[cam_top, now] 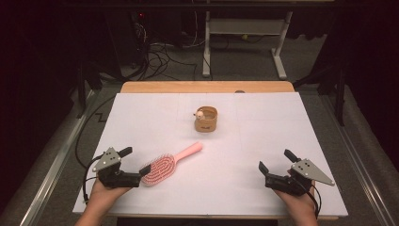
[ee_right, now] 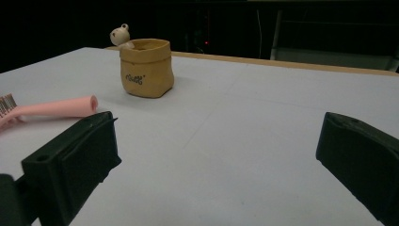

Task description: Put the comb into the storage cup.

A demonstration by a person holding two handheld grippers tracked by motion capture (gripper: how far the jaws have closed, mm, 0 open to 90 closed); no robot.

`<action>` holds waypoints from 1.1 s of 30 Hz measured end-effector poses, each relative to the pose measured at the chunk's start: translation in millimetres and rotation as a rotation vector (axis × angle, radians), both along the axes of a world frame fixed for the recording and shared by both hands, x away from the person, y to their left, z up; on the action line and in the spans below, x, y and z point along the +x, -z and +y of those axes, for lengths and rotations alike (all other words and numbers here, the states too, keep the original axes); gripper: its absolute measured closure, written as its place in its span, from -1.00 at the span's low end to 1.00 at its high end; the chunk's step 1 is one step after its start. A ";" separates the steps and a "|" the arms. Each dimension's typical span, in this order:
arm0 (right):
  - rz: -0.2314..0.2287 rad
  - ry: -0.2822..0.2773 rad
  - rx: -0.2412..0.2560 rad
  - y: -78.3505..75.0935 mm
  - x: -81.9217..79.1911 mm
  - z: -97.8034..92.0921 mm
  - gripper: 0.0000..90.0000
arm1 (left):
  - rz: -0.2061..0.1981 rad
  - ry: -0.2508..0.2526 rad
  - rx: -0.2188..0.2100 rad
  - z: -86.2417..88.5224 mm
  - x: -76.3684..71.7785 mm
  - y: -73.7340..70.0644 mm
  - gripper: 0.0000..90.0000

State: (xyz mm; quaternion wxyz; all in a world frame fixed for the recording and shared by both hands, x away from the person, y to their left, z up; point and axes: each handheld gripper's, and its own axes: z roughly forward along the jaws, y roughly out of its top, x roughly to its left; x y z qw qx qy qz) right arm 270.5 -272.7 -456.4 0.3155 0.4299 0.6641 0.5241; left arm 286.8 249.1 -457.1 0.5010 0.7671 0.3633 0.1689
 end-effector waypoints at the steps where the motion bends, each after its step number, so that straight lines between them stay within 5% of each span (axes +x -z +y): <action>1: 0.000 -0.001 -0.001 -0.1 -0.2 0.1 -1.00 | 0.006 0.006 0.011 -1.5 0.1 0.8 -1.00; 33: 0.010 -0.009 -0.004 2.0 0.7 1.8 -1.00 | 0.153 0.060 0.222 -25.3 9.8 19.7 -0.98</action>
